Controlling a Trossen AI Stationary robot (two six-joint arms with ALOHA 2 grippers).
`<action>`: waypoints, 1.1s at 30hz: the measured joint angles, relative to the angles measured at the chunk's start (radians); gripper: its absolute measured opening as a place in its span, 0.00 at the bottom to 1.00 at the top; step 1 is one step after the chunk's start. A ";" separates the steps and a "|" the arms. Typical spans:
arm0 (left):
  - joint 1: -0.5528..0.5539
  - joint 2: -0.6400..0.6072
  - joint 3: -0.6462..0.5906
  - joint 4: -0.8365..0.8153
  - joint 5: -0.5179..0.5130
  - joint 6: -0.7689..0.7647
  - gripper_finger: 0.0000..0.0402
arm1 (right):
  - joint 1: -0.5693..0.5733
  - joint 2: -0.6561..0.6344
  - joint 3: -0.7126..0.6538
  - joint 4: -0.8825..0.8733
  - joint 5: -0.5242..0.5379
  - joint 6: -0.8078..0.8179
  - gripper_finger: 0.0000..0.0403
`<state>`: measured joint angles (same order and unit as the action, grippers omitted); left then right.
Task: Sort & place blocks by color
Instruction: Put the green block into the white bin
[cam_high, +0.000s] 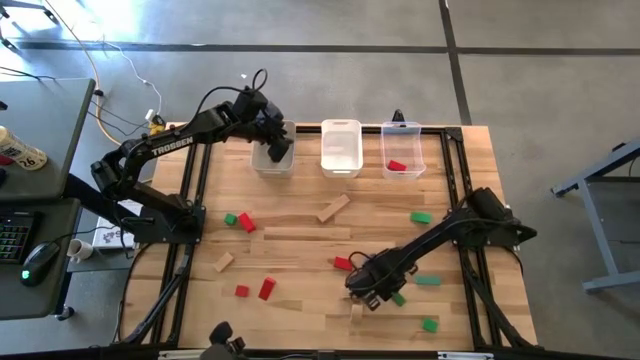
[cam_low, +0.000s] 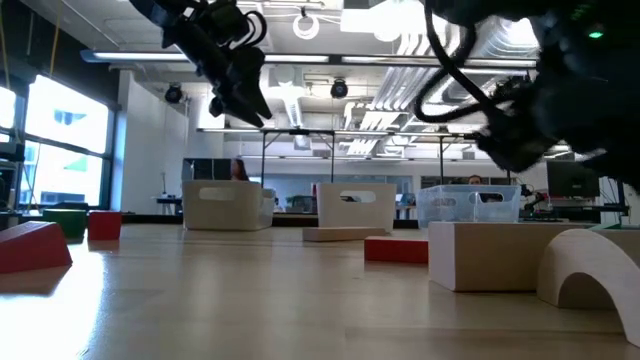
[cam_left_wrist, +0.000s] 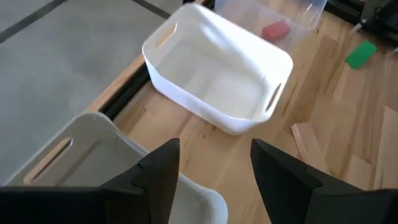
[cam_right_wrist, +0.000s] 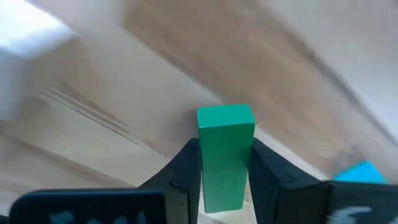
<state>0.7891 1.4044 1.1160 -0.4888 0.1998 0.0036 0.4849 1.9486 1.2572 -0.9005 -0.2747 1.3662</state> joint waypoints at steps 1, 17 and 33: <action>0.000 0.000 0.000 -0.007 0.000 0.000 0.46 | -0.004 -0.011 0.000 0.003 0.009 0.003 0.19; -0.037 0.000 0.000 -0.076 0.001 0.000 0.46 | -0.172 -0.201 0.002 0.027 0.265 -0.121 0.19; -0.114 0.000 0.000 -0.155 -0.001 -0.016 0.46 | -0.499 -0.288 0.003 0.113 0.344 -0.567 0.19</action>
<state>0.6752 1.4044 1.1164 -0.6434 0.1989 -0.0122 -0.0136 1.6604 1.2606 -0.7879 0.0698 0.7987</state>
